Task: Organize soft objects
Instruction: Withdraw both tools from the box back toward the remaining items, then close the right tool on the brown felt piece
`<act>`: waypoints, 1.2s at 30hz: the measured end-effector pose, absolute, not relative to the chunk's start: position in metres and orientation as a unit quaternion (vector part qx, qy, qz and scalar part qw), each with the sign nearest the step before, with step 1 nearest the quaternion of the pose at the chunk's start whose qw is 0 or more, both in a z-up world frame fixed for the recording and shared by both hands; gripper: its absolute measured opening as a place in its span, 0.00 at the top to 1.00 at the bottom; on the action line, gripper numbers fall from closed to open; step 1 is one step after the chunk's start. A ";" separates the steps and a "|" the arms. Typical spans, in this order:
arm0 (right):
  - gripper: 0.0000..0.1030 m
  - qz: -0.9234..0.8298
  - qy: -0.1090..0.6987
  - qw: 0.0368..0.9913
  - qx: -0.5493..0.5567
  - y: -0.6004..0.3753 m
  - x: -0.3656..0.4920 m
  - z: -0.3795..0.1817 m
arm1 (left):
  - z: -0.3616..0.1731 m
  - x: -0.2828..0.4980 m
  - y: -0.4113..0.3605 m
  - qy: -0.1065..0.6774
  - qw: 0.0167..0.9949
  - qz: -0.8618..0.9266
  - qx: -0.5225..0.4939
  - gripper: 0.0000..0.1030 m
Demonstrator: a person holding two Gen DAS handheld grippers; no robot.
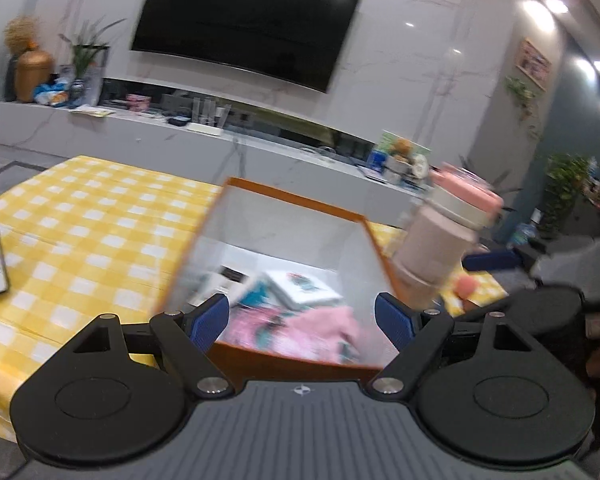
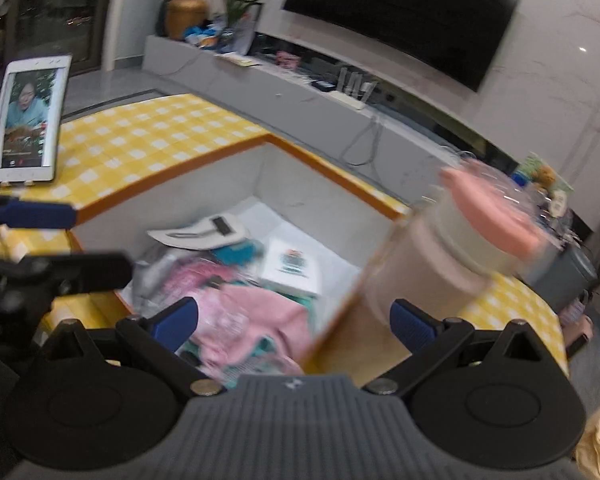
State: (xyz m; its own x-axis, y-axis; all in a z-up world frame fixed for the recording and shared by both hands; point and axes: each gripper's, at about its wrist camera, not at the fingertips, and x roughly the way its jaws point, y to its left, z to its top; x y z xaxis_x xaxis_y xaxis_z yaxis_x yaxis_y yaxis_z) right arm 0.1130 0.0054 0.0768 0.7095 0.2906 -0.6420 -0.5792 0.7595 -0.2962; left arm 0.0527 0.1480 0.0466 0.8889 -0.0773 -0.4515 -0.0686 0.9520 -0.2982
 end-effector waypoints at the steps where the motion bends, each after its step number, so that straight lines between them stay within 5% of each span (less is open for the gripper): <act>1: 0.03 0.236 0.288 0.895 -0.246 -0.004 0.112 0.080 | 0.046 0.051 0.142 0.236 0.960 -0.010 -0.153 0.06; 12: 0.03 0.106 0.313 0.932 -0.148 -0.163 0.140 0.080 | 0.035 0.053 0.043 0.259 0.956 -0.098 -0.094 0.06; 21: 0.03 -0.009 0.397 0.918 -0.002 -0.262 0.212 0.009 | 0.010 0.075 -0.018 0.290 0.943 -0.147 -0.063 0.06; 31: 0.03 -0.083 0.446 0.883 0.120 -0.288 0.298 -0.044 | -0.020 0.089 -0.048 0.343 0.926 -0.155 -0.032 0.06; 36: 0.03 -0.138 0.440 0.885 0.053 -0.265 0.321 -0.065 | -0.029 0.087 -0.052 0.355 0.923 -0.150 -0.016 0.06</act>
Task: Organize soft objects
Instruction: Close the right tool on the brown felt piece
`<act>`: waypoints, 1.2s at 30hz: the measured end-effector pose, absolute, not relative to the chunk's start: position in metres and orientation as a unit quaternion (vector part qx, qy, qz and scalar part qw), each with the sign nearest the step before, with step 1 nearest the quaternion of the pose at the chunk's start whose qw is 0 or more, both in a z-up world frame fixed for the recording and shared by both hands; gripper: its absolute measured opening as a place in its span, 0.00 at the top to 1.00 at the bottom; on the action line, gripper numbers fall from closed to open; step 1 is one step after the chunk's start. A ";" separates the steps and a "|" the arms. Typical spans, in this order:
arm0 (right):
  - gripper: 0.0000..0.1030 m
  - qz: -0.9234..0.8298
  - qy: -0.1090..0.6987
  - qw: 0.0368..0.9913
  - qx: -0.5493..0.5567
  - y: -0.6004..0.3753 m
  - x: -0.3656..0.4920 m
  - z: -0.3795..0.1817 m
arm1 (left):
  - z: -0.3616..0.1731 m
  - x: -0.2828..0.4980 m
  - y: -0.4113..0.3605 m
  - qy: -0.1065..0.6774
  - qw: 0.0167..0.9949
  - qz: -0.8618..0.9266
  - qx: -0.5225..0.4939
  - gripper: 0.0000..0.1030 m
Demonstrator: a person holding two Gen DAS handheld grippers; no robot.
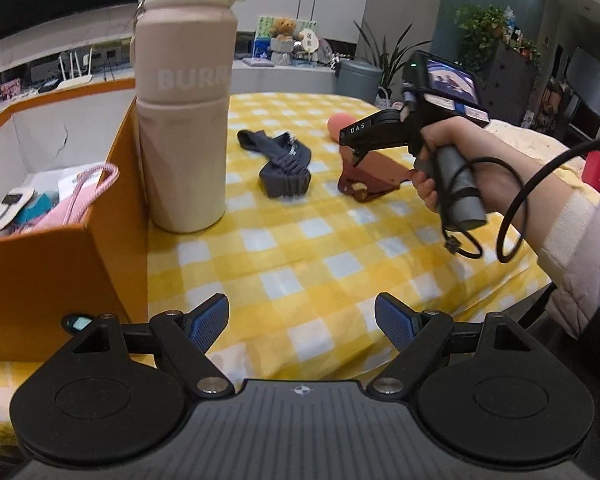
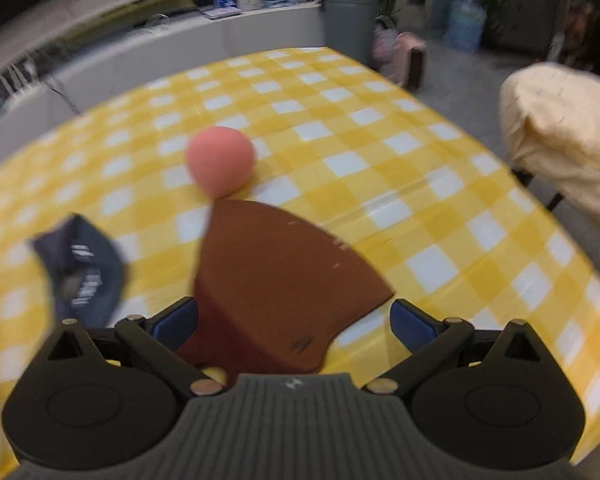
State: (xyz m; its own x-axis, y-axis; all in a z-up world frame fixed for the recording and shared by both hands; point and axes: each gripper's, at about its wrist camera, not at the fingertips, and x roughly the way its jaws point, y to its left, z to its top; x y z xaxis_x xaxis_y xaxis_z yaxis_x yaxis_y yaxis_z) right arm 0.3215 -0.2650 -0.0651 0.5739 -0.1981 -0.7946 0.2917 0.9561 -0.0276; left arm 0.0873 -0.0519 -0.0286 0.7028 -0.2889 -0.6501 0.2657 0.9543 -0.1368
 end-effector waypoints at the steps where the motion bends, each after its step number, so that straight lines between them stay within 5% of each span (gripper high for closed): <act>1: 0.03 -0.138 0.441 0.885 0.050 -0.264 0.325 -0.068 | -0.030 0.087 -0.051 0.358 0.922 -0.148 -0.017 0.06; 14: 0.06 -0.097 0.436 0.894 0.031 -0.260 0.329 -0.073 | -0.033 0.090 -0.052 0.376 0.915 -0.144 -0.022 0.06; 26: 0.44 -0.050 0.435 0.899 0.006 -0.271 0.318 -0.063 | -0.034 0.085 -0.053 0.381 0.912 -0.155 -0.009 0.06; 31: 0.82 -0.044 0.438 0.898 -0.009 -0.269 0.317 -0.059 | -0.034 0.084 -0.052 0.377 0.913 -0.157 -0.002 0.06; 36: 0.90 -0.038 0.443 0.895 -0.022 -0.270 0.315 -0.057 | -0.035 0.084 -0.053 0.375 0.914 -0.158 0.005 0.06</act>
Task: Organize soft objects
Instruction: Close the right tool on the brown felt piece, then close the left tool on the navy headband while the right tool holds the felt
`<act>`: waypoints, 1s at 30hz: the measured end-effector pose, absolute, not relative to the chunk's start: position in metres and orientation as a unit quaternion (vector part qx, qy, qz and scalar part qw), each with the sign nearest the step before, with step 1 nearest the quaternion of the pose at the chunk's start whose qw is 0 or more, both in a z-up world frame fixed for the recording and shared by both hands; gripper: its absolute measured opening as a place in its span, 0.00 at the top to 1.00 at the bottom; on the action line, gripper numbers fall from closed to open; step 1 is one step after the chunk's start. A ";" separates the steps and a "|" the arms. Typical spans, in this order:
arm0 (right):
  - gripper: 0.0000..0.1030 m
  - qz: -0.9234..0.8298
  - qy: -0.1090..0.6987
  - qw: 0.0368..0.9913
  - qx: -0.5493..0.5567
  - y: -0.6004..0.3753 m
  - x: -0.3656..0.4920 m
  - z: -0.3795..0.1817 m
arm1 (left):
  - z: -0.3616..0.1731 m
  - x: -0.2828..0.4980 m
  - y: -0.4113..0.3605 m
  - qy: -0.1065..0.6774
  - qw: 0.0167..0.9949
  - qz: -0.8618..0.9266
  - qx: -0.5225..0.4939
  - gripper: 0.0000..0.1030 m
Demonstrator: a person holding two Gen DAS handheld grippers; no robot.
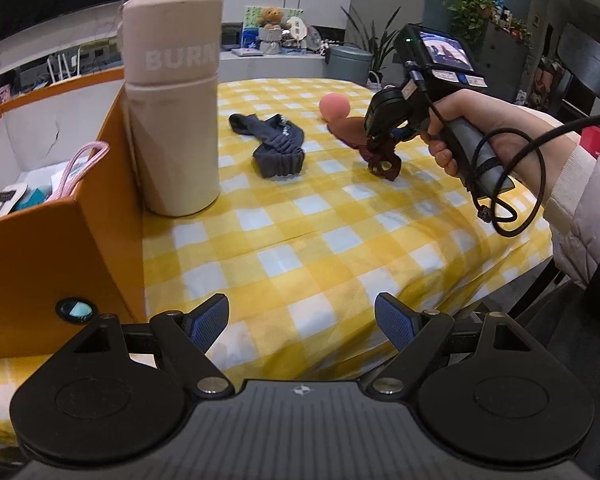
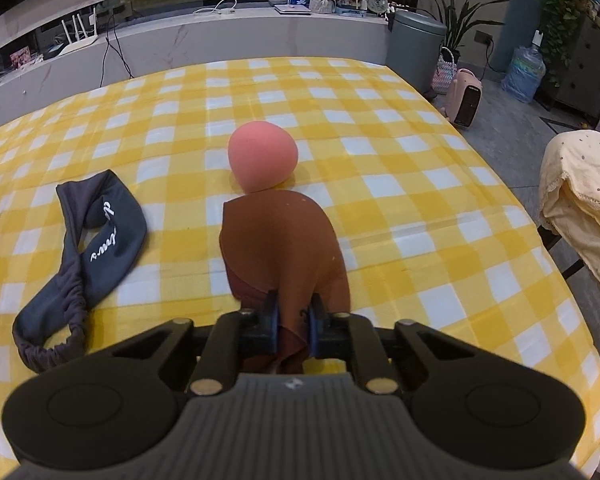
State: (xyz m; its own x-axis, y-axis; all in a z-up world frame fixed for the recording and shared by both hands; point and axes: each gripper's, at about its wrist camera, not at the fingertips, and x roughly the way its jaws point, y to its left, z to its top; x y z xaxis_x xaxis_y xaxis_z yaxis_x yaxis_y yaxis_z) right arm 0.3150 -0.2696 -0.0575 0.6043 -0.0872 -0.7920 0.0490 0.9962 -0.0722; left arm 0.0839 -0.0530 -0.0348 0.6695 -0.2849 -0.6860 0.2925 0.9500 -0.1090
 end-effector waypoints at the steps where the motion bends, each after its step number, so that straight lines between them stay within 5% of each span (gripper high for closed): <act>1: 0.91 -0.037 0.443 0.896 -0.022 -0.270 0.314 -0.056 | -0.035 0.084 -0.055 0.371 0.914 -0.160 0.007 0.06; 30: 0.91 -0.030 0.435 0.899 0.030 -0.318 0.313 -0.034 | -0.063 0.266 -0.162 0.331 0.941 -0.071 0.012 0.06</act>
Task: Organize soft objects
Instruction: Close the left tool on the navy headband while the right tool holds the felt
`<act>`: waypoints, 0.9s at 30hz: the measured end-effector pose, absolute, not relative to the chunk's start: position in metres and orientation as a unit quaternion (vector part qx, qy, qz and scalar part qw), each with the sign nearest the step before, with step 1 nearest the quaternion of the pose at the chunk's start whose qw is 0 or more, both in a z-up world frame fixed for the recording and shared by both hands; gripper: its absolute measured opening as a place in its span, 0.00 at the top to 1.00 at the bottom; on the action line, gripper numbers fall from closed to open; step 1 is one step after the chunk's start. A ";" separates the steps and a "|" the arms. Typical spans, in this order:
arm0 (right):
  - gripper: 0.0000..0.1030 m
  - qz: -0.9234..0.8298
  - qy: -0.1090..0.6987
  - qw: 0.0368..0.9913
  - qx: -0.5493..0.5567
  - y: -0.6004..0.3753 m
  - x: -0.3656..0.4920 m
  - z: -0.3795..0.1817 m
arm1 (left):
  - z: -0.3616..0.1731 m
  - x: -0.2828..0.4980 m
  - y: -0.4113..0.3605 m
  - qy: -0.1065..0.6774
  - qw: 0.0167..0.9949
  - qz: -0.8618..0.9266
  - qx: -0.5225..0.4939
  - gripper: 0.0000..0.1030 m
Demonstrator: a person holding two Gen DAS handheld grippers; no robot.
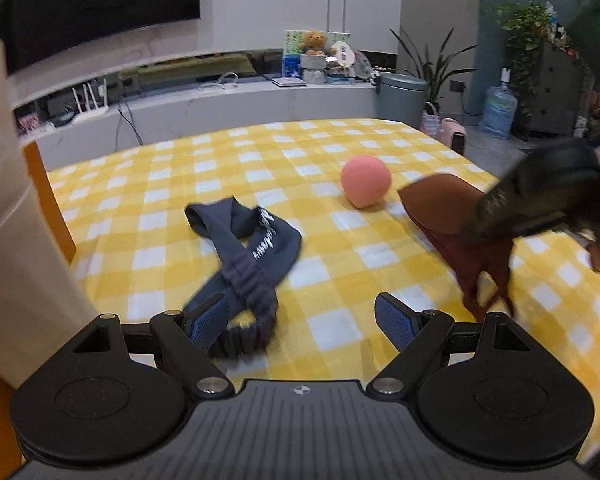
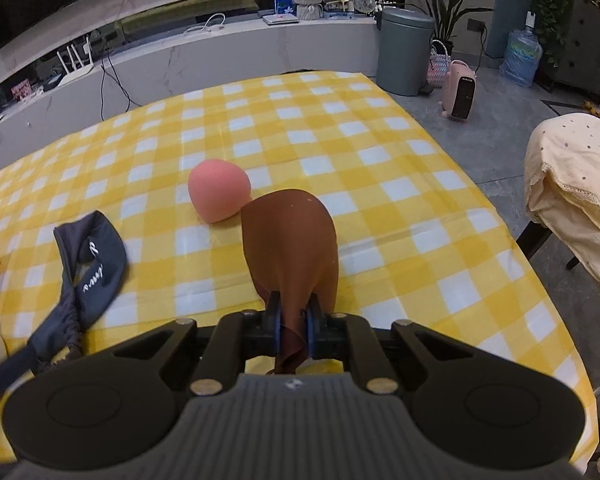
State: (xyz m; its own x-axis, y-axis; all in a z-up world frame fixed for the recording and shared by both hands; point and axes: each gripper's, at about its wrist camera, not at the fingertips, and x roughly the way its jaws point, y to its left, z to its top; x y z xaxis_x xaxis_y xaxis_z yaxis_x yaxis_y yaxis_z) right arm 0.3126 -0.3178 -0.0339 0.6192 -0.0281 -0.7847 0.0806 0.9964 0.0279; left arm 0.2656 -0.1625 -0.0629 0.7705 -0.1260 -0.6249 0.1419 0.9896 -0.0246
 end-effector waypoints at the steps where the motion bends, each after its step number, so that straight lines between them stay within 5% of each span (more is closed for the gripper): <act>1: 0.91 -0.030 0.436 0.899 0.032 -0.318 0.313 -0.034 | -0.064 0.268 -0.164 0.329 0.942 -0.066 0.016 0.06; 13: 0.91 -0.017 0.426 0.904 0.033 -0.316 0.311 -0.028 | -0.070 0.313 -0.174 0.328 0.944 -0.013 0.032 0.06; 24: 0.91 0.004 0.409 0.911 0.053 -0.320 0.301 -0.014 | -0.082 0.334 -0.174 0.344 0.938 0.041 0.024 0.13; 27: 0.91 0.013 0.405 0.913 0.057 -0.319 0.300 -0.011 | -0.083 0.335 -0.171 0.344 0.938 0.044 0.004 0.22</act>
